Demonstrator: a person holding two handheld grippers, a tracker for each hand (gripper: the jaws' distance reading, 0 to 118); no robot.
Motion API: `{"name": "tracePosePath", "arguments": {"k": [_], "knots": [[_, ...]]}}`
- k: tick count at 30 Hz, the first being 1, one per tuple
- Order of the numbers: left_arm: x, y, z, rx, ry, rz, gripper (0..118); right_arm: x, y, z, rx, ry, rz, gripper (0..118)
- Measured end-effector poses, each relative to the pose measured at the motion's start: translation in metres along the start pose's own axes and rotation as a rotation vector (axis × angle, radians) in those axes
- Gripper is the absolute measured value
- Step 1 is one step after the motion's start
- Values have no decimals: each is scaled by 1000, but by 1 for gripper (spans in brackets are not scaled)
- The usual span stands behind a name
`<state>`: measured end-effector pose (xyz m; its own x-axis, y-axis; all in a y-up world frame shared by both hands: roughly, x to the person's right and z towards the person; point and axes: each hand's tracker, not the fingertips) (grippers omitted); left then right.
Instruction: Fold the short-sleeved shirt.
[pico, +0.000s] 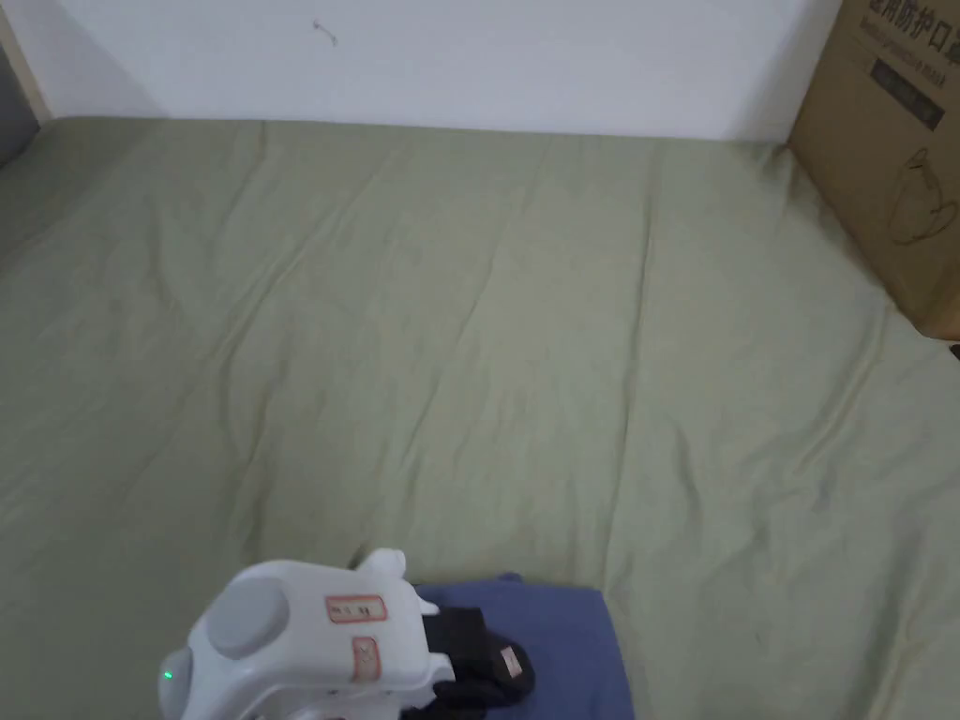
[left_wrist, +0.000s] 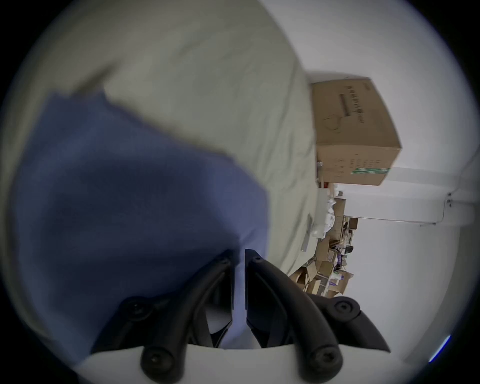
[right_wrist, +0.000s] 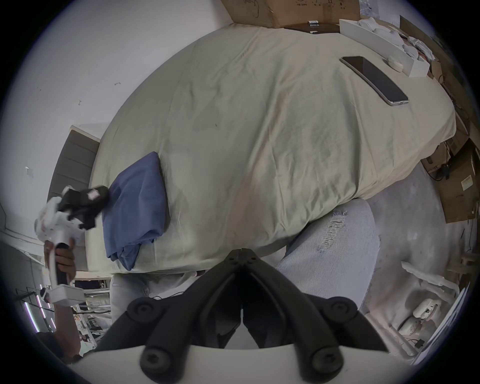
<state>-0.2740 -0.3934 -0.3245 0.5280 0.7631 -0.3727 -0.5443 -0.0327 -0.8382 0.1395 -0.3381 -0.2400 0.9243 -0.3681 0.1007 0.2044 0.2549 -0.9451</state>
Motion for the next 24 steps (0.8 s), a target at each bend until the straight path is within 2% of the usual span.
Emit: {"name": "tracePosePath", "arguments": {"k": [2,4,7,9,11,14,17,19,20,22,24], "knots": [[-12,-6,-35,-66,-70,66,3,-1,-1,1,0,4,1,0],[-13,-14,-58,-94,-167,112,3,-4,-2,2,3,8,3,0],[10,-24,-73,-91,-180,35,3,-11,1,3,9,17,13,0],[23,-26,-70,-137,-279,21,3,-22,8,2,12,31,35,0],[35,-28,-48,-152,-394,7,3,-36,16,1,27,66,81,0],[38,-30,21,-20,-494,-156,3,-68,33,-9,41,157,173,0],[14,-29,92,158,-436,-273,3,-110,51,-33,31,258,268,0],[-9,-31,128,276,-353,-291,4,-137,60,-53,19,310,325,0],[-22,-33,142,341,-304,-284,14,-151,63,-65,8,326,349,0],[-44,-36,157,441,-214,-247,40,-172,67,-86,-15,352,378,0],[-61,-37,164,477,-162,-210,63,-188,69,-108,-62,369,386,0]]}}
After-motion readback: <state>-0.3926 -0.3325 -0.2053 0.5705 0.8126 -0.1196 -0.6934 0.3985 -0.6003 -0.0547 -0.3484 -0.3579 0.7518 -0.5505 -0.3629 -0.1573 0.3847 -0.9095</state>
